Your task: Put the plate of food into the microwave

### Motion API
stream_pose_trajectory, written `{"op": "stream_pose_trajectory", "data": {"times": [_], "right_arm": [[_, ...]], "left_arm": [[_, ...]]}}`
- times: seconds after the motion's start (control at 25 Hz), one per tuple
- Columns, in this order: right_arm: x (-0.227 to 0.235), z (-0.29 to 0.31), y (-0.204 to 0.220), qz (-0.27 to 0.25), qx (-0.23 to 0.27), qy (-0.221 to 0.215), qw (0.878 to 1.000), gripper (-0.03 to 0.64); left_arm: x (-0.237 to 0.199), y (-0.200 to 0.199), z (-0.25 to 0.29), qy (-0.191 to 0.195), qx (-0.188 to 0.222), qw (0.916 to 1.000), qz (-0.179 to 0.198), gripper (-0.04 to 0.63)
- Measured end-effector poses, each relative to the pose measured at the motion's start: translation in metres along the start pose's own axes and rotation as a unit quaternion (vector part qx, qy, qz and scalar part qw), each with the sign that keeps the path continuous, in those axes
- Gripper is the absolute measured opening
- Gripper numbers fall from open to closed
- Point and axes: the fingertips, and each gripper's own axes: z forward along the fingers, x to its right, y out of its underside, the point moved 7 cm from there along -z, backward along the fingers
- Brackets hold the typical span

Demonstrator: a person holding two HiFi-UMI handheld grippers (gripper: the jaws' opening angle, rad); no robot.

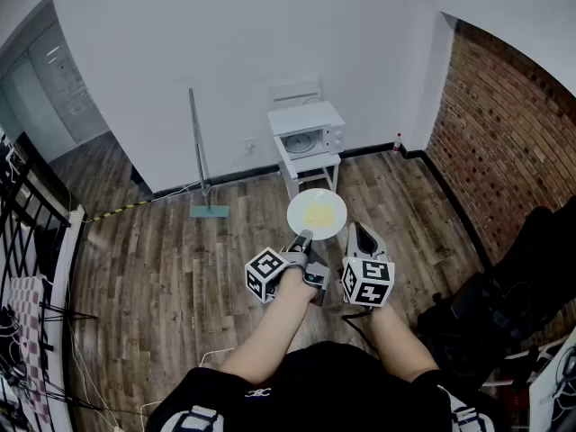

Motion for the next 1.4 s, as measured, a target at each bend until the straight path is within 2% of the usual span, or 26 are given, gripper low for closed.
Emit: {"op": "stream_pose_trajectory", "data": {"times": [0.28, 0.44, 0.76, 1.08, 1.4], "right_arm": [[-0.016, 0.005, 0.009, -0.012, -0.014, -0.01, 1.0, 0.009], [-0.025, 0.007, 0.011, 0.0, -0.006, -0.008, 1.0, 0.009], [-0.05, 0.017, 0.02, 0.0, -0.008, 0.008, 1.0, 0.009], [-0.066, 0.028, 0.032, -0.006, -0.012, 0.037, 0.999, 0.009], [-0.066, 0.045, 0.035, 0.003, -0.023, 0.03, 0.999, 0.009]], "left_arm": [[-0.006, -0.011, -0.005, -0.004, -0.007, 1.0, 0.003, 0.014], [-0.009, -0.018, -0.006, -0.001, -0.014, 0.9999, 0.004, 0.014], [-0.017, -0.047, -0.008, -0.006, -0.029, 0.9995, 0.011, 0.014], [-0.03, -0.069, -0.003, -0.006, -0.059, 0.9983, -0.002, 0.014], [-0.035, -0.076, 0.01, -0.012, -0.062, 0.998, -0.004, 0.014]]}}
